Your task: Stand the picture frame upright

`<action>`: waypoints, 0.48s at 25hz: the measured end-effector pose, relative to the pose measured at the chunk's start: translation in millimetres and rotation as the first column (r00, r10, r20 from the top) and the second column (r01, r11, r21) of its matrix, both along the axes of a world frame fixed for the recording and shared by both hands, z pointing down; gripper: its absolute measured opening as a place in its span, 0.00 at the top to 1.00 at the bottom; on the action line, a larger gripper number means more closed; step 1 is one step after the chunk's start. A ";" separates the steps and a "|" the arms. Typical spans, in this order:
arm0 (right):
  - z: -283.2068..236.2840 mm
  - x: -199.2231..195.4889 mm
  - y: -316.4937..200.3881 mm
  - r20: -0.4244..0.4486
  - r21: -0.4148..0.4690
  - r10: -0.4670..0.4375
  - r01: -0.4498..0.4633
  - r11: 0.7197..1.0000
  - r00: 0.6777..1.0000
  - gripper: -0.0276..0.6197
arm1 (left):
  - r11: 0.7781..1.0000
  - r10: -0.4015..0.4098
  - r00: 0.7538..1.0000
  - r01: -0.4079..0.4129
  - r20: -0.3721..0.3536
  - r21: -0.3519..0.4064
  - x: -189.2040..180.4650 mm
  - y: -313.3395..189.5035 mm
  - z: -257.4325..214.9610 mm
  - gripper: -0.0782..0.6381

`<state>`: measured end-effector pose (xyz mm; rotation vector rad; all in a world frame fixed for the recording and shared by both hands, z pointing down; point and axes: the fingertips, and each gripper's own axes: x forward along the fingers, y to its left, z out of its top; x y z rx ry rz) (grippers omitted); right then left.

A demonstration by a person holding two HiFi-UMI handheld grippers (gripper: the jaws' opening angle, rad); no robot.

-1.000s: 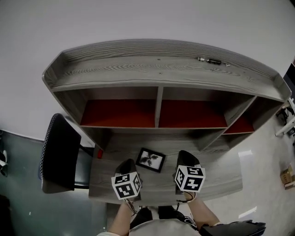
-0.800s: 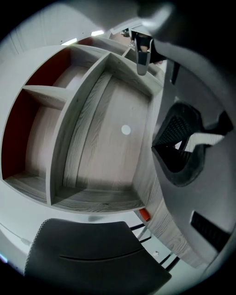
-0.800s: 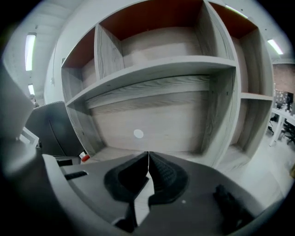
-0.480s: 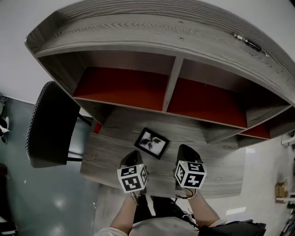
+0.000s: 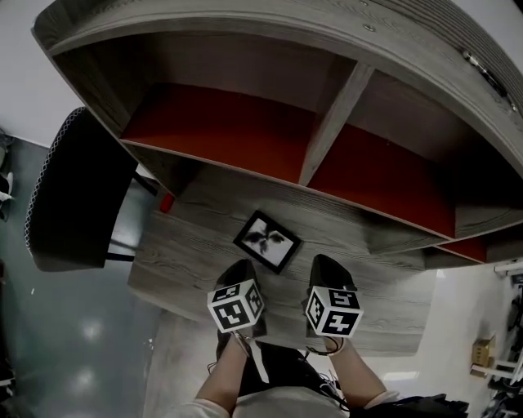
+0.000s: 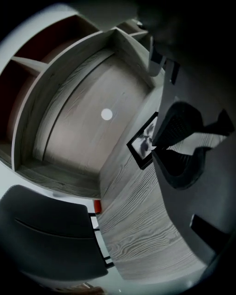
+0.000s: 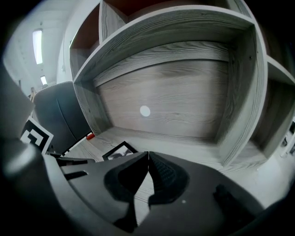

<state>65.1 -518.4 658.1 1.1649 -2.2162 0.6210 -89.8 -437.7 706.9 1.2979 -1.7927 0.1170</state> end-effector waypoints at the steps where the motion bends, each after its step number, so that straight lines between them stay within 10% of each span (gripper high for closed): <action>1: 2.3 1.8 0.2 -0.003 -0.002 -0.002 0.002 1.000 1.000 0.91 | 1.000 -0.016 1.000 0.016 -0.014 0.002 0.3 -1.7 2.9 0.87; 12: 19.1 15.1 -1.2 -0.021 -0.032 -0.015 0.015 0.999 1.000 0.91 | 0.993 -0.121 0.989 0.120 -0.089 -0.025 8.6 -16.7 23.8 0.72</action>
